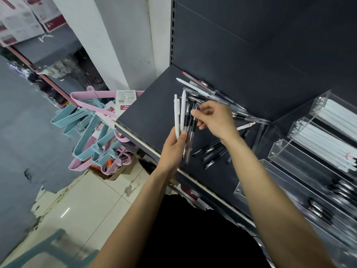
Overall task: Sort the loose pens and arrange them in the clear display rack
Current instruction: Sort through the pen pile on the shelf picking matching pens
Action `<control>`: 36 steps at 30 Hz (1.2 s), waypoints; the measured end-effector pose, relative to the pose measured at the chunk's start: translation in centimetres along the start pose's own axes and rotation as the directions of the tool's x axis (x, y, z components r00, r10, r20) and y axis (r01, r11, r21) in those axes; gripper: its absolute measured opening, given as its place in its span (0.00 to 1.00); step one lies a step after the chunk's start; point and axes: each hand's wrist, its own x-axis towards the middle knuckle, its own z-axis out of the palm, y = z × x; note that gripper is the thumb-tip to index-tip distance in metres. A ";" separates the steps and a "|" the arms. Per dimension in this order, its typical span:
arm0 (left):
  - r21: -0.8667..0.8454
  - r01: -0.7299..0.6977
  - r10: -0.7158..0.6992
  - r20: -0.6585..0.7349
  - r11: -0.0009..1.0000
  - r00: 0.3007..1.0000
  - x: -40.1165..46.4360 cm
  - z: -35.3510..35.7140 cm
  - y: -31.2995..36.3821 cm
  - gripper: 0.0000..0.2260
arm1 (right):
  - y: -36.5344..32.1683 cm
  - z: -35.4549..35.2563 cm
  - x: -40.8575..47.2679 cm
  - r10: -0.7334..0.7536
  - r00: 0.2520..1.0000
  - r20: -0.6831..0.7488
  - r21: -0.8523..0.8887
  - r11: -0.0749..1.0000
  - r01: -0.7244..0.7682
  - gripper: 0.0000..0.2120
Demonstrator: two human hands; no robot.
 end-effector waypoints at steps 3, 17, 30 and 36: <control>0.004 -0.025 0.025 -0.020 1.000 0.999 0.0 0.2 -0.2 0.07 | 0.2 0.6 0.2 -0.015 0.999 -0.042 -0.007 1.000 0.015 0.07; -0.205 0.149 -0.123 0.131 0.967 0.984 -1.1 0.6 -0.7 0.09 | 1.2 0.7 0.1 -0.123 0.992 -0.002 -0.060 0.991 0.122 0.12; -0.126 0.165 -0.135 0.221 0.978 0.966 -0.9 2.1 -0.3 0.08 | 0.6 -1.4 -0.1 -0.367 0.930 0.023 -0.286 0.889 0.358 0.18; 0.095 0.083 -0.100 0.195 0.992 0.976 -1.2 2.3 -1.0 0.09 | -1.7 -2.7 0.7 -0.264 0.945 0.193 -0.527 0.785 0.327 0.09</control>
